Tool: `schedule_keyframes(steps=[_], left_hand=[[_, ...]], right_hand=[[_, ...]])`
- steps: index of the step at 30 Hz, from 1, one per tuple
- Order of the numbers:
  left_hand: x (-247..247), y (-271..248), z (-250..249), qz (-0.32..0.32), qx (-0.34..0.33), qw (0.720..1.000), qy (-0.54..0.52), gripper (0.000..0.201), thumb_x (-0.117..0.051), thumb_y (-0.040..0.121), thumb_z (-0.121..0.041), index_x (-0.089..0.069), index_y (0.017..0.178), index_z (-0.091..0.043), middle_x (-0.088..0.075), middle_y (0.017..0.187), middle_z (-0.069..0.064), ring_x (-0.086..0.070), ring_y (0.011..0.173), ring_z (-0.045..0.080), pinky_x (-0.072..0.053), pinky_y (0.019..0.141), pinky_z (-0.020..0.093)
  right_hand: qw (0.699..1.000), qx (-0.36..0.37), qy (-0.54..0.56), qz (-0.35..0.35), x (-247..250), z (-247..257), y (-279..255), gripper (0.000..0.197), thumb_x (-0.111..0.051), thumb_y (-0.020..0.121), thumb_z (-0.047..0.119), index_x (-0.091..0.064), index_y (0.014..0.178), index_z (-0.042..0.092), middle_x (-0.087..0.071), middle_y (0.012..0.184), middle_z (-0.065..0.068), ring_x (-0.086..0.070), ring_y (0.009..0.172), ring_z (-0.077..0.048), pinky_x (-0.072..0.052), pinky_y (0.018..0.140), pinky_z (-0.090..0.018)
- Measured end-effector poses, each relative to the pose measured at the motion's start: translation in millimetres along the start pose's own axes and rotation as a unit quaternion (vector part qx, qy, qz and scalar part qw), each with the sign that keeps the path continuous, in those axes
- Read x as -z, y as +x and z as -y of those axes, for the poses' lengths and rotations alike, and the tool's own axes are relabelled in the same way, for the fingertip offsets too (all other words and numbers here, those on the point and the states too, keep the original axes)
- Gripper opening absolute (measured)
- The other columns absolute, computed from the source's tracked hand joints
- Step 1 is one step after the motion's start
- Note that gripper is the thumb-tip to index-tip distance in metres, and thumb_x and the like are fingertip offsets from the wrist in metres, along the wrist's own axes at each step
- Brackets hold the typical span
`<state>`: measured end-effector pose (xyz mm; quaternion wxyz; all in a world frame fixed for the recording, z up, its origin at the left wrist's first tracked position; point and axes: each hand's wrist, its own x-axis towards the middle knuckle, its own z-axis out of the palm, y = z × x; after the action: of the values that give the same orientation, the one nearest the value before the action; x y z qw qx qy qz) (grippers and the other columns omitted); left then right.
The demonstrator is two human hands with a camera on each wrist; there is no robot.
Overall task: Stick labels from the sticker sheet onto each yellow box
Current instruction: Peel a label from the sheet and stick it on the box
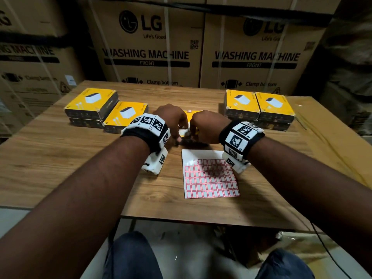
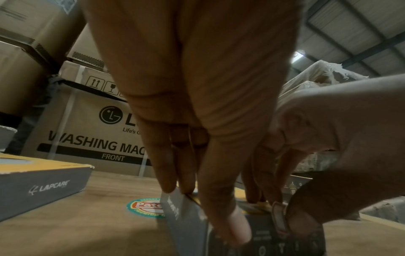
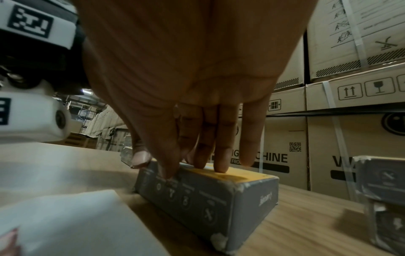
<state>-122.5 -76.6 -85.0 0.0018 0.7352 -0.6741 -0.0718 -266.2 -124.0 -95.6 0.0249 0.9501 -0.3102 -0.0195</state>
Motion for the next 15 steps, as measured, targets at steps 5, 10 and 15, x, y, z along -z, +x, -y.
schedule_keyframes(steps=[5,10,15], left_hand=[[0.3,1.1,0.5,-0.001,0.005,1.000,0.000,0.056,-0.092,0.058,-0.028,-0.069,0.110,-0.025,-0.070,0.112,-0.007,-0.064,0.104,0.017,-0.040,0.075,0.024],[1.3,2.6,0.0,0.005,0.011,1.000,0.002,0.057,-0.092,0.058,-0.028,-0.069,0.109,-0.025,-0.070,0.112,-0.006,-0.064,0.105,0.017,-0.040,0.076,0.024],[0.3,1.1,-0.3,-0.006,0.018,1.000,0.009,0.055,-0.091,0.059,-0.025,-0.070,0.109,-0.025,-0.070,0.109,-0.005,-0.064,0.103,0.018,-0.039,0.075,0.026]], right_hand=[[1.000,-0.002,-0.022,-0.017,-0.3,1.2,-1.0,0.022,-0.063,0.083,0.024,-0.070,0.103,0.018,-0.066,0.101,-0.009,-0.063,0.091,-0.031,-0.054,0.072,-0.037],[0.999,0.008,-0.047,-0.018,2.1,3.2,-0.4,0.021,-0.063,0.083,0.024,-0.069,0.102,0.018,-0.066,0.099,-0.008,-0.063,0.090,-0.031,-0.052,0.070,-0.036],[0.995,0.051,-0.085,-0.022,8.4,5.3,0.0,0.023,-0.062,0.087,0.023,-0.065,0.108,0.015,-0.065,0.094,-0.010,-0.062,0.086,-0.031,-0.044,0.063,-0.033]])
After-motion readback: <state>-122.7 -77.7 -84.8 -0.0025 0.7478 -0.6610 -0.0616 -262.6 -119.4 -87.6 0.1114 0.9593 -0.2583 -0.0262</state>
